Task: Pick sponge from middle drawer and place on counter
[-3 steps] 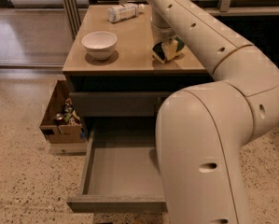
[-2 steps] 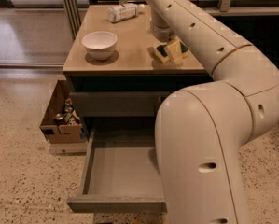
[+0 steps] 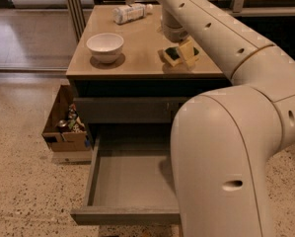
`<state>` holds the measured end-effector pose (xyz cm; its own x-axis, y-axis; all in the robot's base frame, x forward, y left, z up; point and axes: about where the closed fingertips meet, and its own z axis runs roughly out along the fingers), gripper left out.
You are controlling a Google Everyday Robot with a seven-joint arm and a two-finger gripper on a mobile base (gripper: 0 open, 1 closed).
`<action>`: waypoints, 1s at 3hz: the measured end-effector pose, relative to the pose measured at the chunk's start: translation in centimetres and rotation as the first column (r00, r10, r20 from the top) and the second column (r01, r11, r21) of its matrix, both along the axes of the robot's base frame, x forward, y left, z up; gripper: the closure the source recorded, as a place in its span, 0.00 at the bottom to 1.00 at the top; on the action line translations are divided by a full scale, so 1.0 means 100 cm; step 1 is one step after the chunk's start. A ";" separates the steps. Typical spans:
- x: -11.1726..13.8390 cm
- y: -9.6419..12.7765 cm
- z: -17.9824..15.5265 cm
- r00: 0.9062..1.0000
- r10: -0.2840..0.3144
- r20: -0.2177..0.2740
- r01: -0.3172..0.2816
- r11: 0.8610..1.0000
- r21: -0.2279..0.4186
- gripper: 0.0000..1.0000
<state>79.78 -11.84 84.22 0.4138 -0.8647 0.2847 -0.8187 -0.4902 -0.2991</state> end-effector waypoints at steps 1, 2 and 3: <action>-0.009 -0.012 0.018 0.998 -0.024 0.055 0.025 1.000 -0.010 0.00; -0.027 -0.024 0.036 0.994 -0.050 0.098 0.053 0.998 -0.031 0.00; -0.027 -0.024 0.036 0.994 -0.050 0.098 0.053 0.998 -0.031 0.00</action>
Offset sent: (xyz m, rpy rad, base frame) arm -0.0503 -0.0377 0.0636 -0.0500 -0.1643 -0.0872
